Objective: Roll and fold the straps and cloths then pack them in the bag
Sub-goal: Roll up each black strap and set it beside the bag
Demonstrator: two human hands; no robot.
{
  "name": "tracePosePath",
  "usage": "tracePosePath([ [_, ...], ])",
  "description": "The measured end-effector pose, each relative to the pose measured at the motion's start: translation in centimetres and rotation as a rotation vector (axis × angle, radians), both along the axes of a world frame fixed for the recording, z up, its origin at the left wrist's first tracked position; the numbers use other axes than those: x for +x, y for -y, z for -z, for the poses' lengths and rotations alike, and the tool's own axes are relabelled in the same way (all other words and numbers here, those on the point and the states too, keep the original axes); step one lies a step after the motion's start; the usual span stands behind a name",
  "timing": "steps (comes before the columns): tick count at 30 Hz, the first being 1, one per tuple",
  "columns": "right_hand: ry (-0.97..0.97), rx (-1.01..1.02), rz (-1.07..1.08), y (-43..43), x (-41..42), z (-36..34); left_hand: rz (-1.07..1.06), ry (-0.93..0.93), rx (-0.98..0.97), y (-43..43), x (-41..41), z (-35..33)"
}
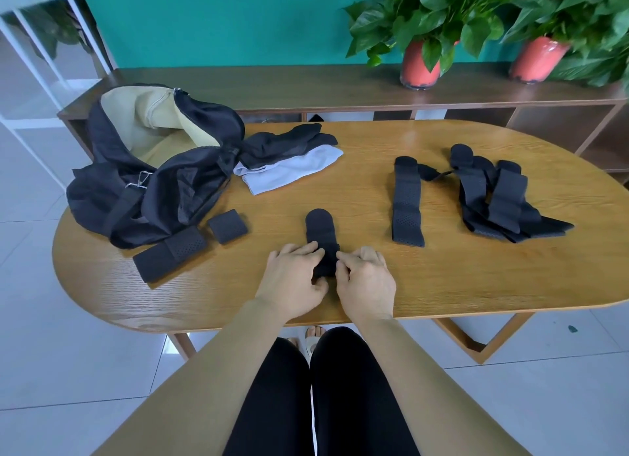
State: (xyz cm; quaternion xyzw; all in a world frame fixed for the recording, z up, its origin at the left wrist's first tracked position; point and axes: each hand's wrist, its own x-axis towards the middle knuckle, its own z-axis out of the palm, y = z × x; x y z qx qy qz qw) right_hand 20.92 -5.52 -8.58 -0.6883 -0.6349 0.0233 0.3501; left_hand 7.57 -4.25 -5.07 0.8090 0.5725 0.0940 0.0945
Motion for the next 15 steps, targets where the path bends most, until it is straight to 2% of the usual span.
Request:
tracePosePath([
  [7, -0.045, -0.160, -0.143, 0.7, 0.9, -1.2, 0.049, -0.002, -0.056, -0.7, -0.6, -0.5],
  [11, -0.074, -0.092, -0.222, 1.5, 1.8, -1.0, 0.028, 0.131, -0.092, 0.3, -1.3, -0.8],
  [15, -0.255, -0.119, -0.226, 1.6, 1.8, -1.5, -0.043, 0.324, -0.158, 1.4, -1.3, -0.7],
])
